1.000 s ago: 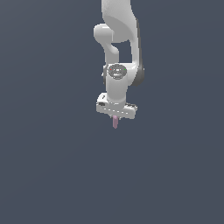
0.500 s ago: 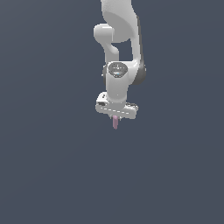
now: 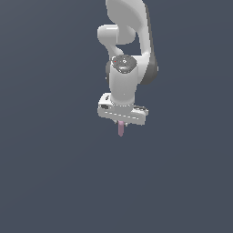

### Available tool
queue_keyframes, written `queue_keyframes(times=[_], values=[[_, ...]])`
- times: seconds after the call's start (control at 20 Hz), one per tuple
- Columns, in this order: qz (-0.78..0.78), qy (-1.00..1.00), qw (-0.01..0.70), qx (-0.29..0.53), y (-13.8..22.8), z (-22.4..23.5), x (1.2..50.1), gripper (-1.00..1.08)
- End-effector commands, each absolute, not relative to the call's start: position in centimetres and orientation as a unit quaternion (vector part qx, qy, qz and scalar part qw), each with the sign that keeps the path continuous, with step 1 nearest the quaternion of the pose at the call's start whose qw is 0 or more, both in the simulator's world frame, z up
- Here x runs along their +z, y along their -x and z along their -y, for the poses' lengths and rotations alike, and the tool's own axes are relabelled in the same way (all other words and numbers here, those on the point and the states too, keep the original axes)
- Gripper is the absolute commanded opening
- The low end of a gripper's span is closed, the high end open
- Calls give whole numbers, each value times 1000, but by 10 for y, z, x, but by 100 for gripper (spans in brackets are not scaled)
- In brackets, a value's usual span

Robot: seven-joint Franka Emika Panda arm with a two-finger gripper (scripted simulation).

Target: Pick up the object and move it to a goal position.

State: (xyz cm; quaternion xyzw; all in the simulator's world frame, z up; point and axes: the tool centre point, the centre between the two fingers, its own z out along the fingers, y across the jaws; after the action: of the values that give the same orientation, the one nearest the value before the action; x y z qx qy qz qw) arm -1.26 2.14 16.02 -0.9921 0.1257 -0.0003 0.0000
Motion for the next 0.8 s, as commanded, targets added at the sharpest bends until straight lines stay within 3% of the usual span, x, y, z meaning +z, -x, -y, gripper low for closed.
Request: queue_keyframes(times=[0.0,0.75], values=[[-126,992,0,0,0,-22,177,-100],[-126,992,0,0,-70,-25,258,-100]])
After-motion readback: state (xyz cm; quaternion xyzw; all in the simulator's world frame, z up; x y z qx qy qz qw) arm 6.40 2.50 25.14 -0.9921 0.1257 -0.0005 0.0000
